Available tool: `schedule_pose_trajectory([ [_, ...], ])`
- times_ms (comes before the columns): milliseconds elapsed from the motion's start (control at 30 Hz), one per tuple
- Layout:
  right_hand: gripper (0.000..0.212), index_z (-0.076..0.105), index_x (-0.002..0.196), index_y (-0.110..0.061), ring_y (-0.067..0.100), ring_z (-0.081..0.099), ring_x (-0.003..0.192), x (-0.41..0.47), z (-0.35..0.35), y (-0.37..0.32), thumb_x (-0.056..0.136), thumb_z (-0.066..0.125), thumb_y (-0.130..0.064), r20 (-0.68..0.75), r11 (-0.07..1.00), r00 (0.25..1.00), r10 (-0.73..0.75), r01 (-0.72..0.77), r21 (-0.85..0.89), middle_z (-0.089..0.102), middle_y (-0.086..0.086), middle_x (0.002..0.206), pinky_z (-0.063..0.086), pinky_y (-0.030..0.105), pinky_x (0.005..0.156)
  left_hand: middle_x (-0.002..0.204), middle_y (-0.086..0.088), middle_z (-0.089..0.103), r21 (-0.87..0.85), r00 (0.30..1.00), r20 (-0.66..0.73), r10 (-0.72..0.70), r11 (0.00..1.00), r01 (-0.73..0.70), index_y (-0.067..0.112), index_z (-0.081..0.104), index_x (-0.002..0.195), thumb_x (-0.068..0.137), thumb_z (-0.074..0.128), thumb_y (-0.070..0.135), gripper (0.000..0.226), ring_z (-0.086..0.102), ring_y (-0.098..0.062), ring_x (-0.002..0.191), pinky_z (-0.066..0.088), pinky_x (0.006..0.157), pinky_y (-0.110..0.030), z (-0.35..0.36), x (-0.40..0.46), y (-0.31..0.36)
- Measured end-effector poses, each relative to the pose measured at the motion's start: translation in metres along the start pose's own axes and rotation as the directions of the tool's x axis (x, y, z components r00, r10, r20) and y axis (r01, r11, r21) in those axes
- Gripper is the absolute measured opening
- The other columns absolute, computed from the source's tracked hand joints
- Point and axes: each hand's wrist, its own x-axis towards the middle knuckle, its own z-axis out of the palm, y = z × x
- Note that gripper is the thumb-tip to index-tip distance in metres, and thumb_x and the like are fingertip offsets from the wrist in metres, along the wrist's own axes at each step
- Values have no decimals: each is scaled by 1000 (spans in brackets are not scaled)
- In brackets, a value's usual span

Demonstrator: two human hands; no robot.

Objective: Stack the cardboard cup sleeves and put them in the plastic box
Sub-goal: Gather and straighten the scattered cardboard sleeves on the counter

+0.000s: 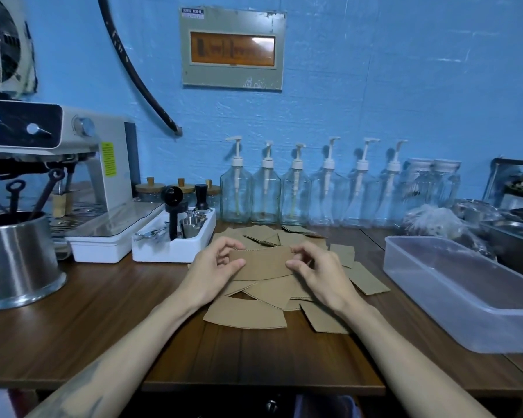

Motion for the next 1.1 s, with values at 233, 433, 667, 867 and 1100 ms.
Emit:
schedule_pose_trajectory([
  [233, 12, 68, 103, -26, -2, 60, 81, 1, -9, -4, 93, 64, -30, -10, 1000, 1000, 17, -17, 17, 69, -12, 89, 44, 10, 72, 100, 10, 63, 60, 999, 42, 19, 998, -21, 39, 56, 105, 94, 64, 17, 26, 54, 12, 87, 37, 81, 0, -3, -3, 1],
  [433, 18, 67, 112, -20, 11, 56, 98, 19, -28, 5, 97, 58, -23, -7, 978, 999, 52, -53, -200, 65, -5, 104, 40, 24, 81, 91, 11, 60, 77, 997, -82, 9, 997, -3, 25, 53, 113, 98, 56, 9, 22, 57, 14, 74, 39, 67, -1, -12, -1, 3],
  [667, 33, 59, 128, -14, 20, 52, 122, 32, -15, 25, 96, 58, -24, 180, 945, 969, 168, -106, -310, 59, 4, 128, 40, 31, 105, 111, 9, 65, 119, 999, -36, 0, 993, 4, 29, 51, 119, 99, 54, 11, 27, 60, 4, 96, 44, 75, -5, -11, 2, -11],
  [867, 25, 69, 113, -17, 21, 62, 105, 34, -9, 31, 97, 56, -30, 111, 944, 966, 234, -198, -265, 71, 3, 109, 49, 35, 93, 113, 10, 61, 115, 999, -40, 4, 993, 0, 33, 49, 120, 99, 56, 13, 30, 58, -1, 100, 43, 70, -3, -11, 4, -13],
  [1100, 24, 72, 104, -23, 22, 62, 90, 33, -15, 30, 96, 52, -13, -12, 936, 992, 124, -121, -331, 71, 2, 94, 49, 31, 80, 113, 8, 61, 84, 999, -44, -9, 996, 12, 33, 49, 122, 99, 56, 12, 31, 59, -4, 100, 45, 70, -5, -10, 4, -14],
])
